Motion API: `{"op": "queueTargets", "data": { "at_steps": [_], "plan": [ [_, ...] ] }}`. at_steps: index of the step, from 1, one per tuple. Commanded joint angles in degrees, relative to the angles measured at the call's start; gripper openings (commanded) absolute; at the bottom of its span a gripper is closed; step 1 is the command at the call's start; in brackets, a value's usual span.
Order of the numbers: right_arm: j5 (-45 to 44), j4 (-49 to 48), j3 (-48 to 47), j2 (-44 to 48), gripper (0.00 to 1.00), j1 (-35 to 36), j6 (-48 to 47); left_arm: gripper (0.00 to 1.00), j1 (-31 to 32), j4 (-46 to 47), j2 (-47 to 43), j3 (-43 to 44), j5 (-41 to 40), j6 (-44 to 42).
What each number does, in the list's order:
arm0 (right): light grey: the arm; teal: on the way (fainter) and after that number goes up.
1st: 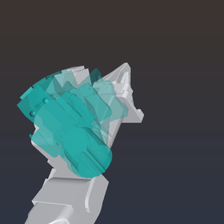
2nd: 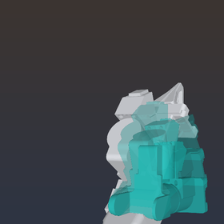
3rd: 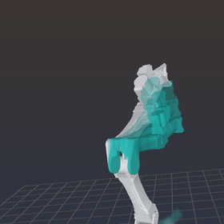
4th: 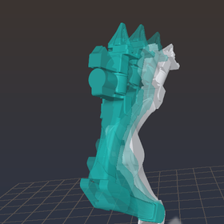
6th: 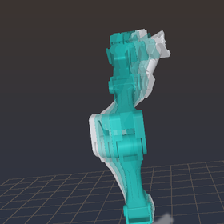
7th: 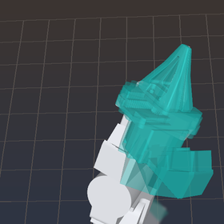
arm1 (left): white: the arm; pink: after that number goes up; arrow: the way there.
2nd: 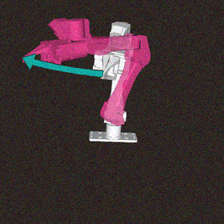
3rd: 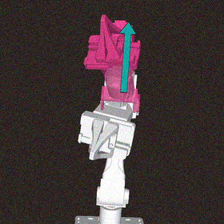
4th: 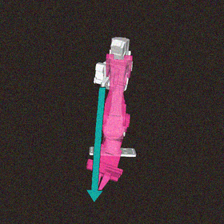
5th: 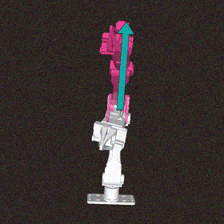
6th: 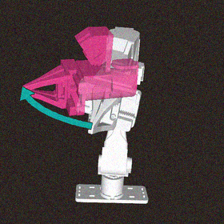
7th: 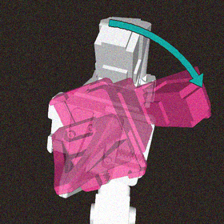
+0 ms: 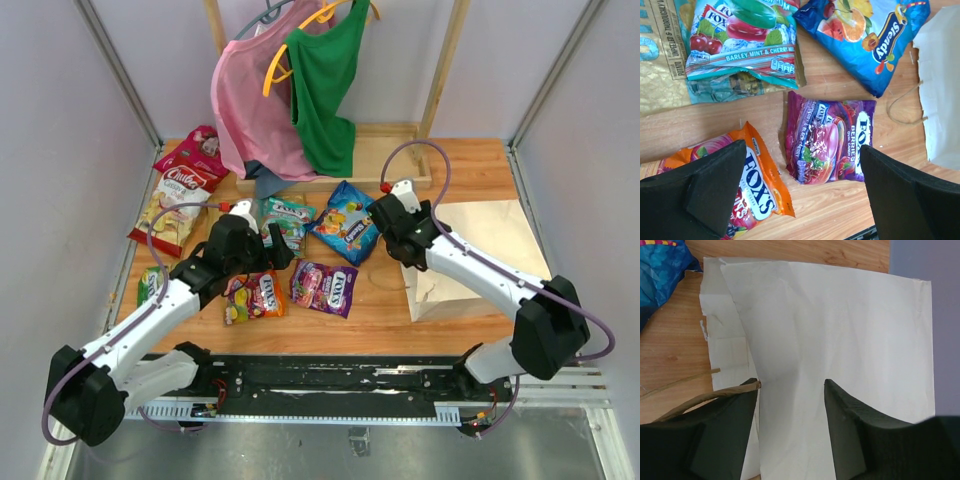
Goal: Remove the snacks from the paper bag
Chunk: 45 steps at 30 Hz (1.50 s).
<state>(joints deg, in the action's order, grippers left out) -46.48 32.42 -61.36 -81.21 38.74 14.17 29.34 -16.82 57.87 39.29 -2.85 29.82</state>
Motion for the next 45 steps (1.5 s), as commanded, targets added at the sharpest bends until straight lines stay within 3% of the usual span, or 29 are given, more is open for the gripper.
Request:
{"op": "queueTargets", "data": {
  "at_steps": [1,4,11,16,22,30,36,40,45],
  "plan": [
    [-3.4,0.5,-1.0,-2.5,0.54,-0.3,0.6,1.0,0.3,2.8,-2.0,-1.1,1.6,-0.5],
    [-3.9,0.5,-1.0,-2.8,0.42,-1.0,0.8,1.0,0.3,2.9,-2.4,-1.4,1.6,-0.6],
    [-3.7,1.7,-0.4,2.7,0.02,-1.1,1.2,1.0,0.3,4.2,-2.5,-1.6,2.2,-0.6],
    [2.3,2.1,-0.1,12.0,0.01,-1.1,-0.4,1.0,0.3,5.5,-2.5,-1.8,2.6,-0.5],
    [22.4,-0.2,-2.7,22.7,0.01,-2.6,-3.3,1.0,0.3,10.3,-2.4,-3.2,3.4,0.2],
    [47.0,2.9,-10.7,24.7,0.02,-10.2,-3.8,1.0,0.3,14.4,-1.5,-2.4,5.0,0.4],
    [76.5,0.0,-13.1,26.9,0.03,-27.8,2.3,1.0,0.3,16.9,-2.4,-3.9,5.4,2.2],
    [93.3,-3.9,-11.0,25.0,0.03,-32.9,7.0,1.0,0.4,17.5,-2.8,-4.3,5.4,2.6],
    [99.6,-4.5,-9.4,24.0,0.03,-32.9,8.0,1.0,0.3,17.5,-3.1,-4.9,5.2,2.8]
  ]
}}
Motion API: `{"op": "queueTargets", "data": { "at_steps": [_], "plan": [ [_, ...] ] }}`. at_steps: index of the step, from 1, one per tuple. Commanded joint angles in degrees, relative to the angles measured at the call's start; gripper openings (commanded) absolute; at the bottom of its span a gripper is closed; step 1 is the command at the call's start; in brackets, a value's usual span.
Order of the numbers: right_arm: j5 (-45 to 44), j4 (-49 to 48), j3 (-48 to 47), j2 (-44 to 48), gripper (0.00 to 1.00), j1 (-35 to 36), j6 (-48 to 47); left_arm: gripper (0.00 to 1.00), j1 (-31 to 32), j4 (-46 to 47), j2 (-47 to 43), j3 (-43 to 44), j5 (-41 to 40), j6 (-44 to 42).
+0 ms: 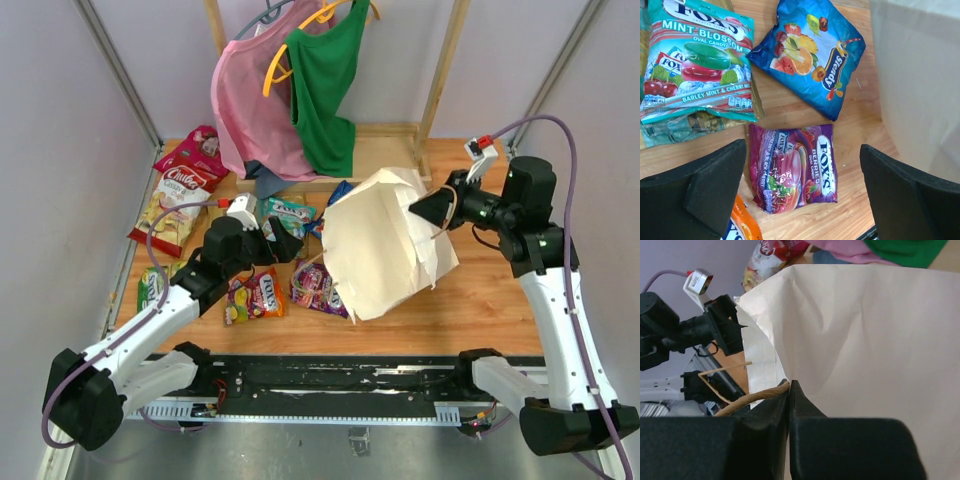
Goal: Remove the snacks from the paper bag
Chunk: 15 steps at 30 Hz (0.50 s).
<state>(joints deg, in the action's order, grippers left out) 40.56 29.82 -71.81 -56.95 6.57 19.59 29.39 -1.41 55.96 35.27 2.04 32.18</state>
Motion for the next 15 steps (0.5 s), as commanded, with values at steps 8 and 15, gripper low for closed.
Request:
{"op": "queueTargets", "data": {
  "at_steps": [8,15],
  "plan": [
    [18.2,-2.3,0.7,2.1,0.08,-0.8,2.8,1.0,0.2,4.8,1.2,-1.3,3.0,1.8],
    [17.7,-2.1,-1.7,1.6,0.08,-1.2,3.6,1.0,0.3,8.2,3.9,-1.4,6.0,3.3]
  ]
}}
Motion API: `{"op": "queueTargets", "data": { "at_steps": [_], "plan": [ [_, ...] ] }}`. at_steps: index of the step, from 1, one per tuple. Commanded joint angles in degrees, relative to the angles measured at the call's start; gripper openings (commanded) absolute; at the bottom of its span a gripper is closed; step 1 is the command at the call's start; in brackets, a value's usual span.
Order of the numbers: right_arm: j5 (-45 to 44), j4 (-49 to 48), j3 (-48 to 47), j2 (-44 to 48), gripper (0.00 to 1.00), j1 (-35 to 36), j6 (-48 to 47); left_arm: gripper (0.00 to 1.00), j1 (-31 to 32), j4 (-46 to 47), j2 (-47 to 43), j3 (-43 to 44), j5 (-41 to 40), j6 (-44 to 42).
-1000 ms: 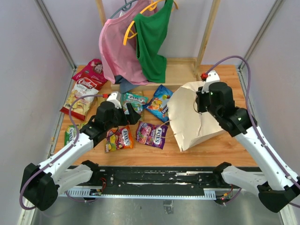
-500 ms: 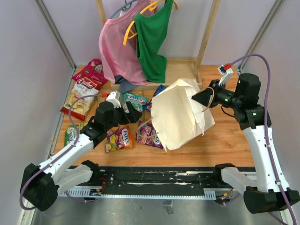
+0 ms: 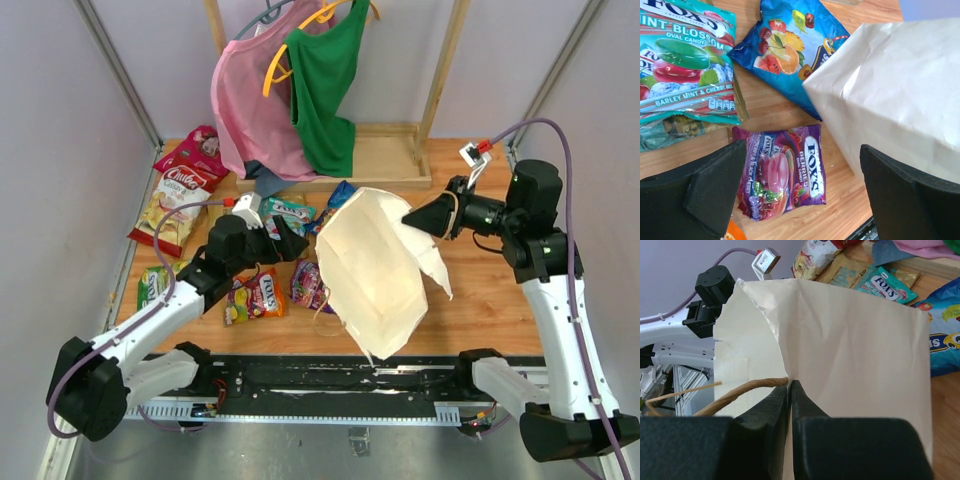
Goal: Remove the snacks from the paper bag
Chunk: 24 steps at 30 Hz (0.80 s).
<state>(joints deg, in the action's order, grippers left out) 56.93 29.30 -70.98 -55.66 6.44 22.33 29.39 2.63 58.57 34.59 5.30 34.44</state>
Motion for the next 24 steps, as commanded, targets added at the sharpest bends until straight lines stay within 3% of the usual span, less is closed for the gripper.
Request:
{"op": "queueTargets", "data": {
  "at_steps": [1,11,19,24],
  "plan": [
    [0.5,-1.0,-2.4,0.2,0.07,-1.8,0.6,1.0,0.3,4.7,2.0,-0.6,3.1,1.2],
    [-9.4,0.2,1.7,-1.6,0.05,-17.7,2.4,0.98,4.7,8.9,10.4,2.5,4.2,2.4],
    [-13.3,-10.1,4.0,-5.2,0.04,-23.4,6.3,0.97,5.2,6.8,13.1,5.1,3.0,1.1],
    [-22.2,-15.2,5.9,-10.5,0.02,-24.4,5.8,0.98,5.2,2.0,12.0,7.1,0.5,-1.2]
  ]
}}
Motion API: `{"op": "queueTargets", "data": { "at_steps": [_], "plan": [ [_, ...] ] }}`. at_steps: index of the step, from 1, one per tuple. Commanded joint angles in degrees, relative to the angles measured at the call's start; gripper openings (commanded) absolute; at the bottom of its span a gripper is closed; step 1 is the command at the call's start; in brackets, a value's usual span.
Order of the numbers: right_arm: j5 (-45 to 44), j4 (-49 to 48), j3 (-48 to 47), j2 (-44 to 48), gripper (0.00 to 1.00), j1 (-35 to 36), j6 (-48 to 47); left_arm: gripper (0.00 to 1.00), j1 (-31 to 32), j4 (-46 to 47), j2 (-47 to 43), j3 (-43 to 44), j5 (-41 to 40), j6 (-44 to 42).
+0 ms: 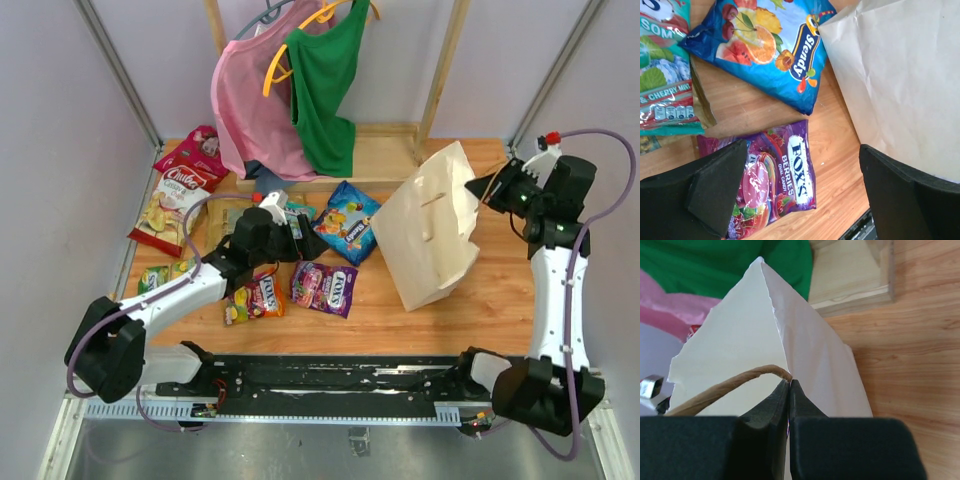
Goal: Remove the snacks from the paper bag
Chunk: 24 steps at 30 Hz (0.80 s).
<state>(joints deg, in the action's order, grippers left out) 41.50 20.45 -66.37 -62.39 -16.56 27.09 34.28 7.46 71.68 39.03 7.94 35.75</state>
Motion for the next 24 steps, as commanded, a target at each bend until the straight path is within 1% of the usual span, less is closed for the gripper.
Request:
{"op": "queueTargets", "data": {
  "at_steps": [1,6,12,16,21,24],
  "plan": [
    [-7.2,-6.5,0.9,-5.1,0.02,-1.6,0.7,0.98,0.3,-3.9,-1.6,3.1,-2.6,-2.9],
    [-11.4,-4.6,-2.6,-5.8,0.03,-4.5,-2.2,0.99,0.4,-8.1,-3.5,3.8,-5.1,-4.4],
    [-11.1,-4.9,-6.1,-9.0,0.03,-10.1,-1.2,0.99,0.3,-10.0,-2.6,4.4,-4.5,-5.0],
    [-13.5,-7.9,-4.3,-11.9,0.02,-10.8,0.2,0.99,0.2,-11.5,-2.7,5.4,-4.9,-5.7],
    [-12.5,-9.8,-3.3,-14.8,0.01,-12.2,2.4,0.99,0.2,-14.0,-3.0,7.0,-6.4,-6.3],
    [-13.3,-9.6,-5.2,-15.5,0.02,-12.3,2.4,0.99,0.2,-15.1,-3.5,7.2,-7.5,-6.5]
  ]
}}
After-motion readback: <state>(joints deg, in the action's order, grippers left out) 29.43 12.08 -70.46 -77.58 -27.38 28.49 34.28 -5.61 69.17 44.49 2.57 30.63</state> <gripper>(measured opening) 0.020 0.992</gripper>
